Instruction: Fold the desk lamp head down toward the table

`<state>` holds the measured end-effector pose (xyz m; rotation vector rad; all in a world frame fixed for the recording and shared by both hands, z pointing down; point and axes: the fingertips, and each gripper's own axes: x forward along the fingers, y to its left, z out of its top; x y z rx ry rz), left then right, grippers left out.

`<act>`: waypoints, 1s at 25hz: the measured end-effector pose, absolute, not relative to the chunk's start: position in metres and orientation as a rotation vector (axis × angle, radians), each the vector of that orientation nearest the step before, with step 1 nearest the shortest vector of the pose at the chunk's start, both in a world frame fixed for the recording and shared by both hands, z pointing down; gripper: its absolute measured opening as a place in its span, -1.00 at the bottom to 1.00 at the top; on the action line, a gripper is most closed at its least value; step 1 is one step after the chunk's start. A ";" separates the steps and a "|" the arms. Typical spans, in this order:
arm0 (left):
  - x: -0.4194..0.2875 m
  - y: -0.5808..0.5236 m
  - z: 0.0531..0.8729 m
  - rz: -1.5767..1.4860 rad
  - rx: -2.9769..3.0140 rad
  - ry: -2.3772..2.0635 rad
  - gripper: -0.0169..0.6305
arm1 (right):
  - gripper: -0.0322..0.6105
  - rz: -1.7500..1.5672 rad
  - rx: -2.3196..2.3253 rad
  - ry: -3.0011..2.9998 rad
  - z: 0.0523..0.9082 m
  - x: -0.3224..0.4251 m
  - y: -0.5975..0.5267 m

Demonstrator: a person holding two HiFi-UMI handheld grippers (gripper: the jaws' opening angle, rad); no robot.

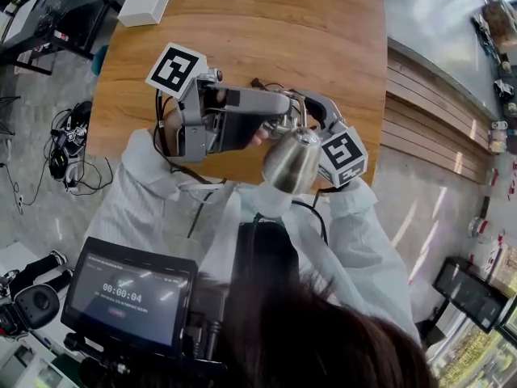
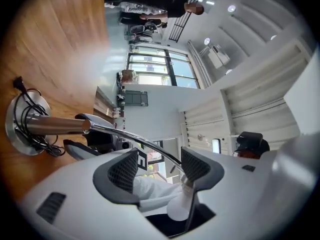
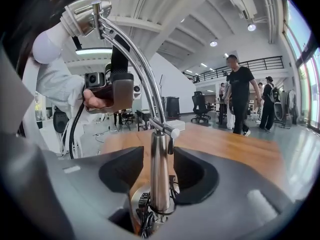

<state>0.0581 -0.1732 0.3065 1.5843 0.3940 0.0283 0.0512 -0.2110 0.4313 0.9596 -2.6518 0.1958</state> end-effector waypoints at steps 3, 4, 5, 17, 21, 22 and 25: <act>0.062 -0.171 0.305 0.048 1.574 0.397 -0.15 | -0.40 0.197 0.969 -2.656 0.430 0.051 -0.212; 0.062 -0.171 0.304 0.052 1.574 0.395 -0.15 | -0.41 0.192 0.975 -2.654 0.430 0.051 -0.213; 0.062 -0.172 0.304 0.055 1.574 0.395 -0.15 | -0.45 0.188 0.982 -2.652 0.430 0.051 -0.214; 0.060 -0.170 0.299 0.126 1.623 0.378 -0.35 | -0.55 0.271 0.914 -2.722 0.434 0.050 -0.216; 0.058 -0.164 0.302 0.190 1.673 0.362 -0.38 | -0.55 0.275 0.900 -2.724 0.437 0.052 -0.216; 0.058 -0.164 0.301 0.187 1.675 0.358 -0.39 | -0.55 0.279 0.904 -2.726 0.435 0.052 -0.216; 0.055 -0.161 0.300 0.195 1.700 0.359 -0.41 | -0.55 0.291 0.909 -2.732 0.431 0.050 -0.218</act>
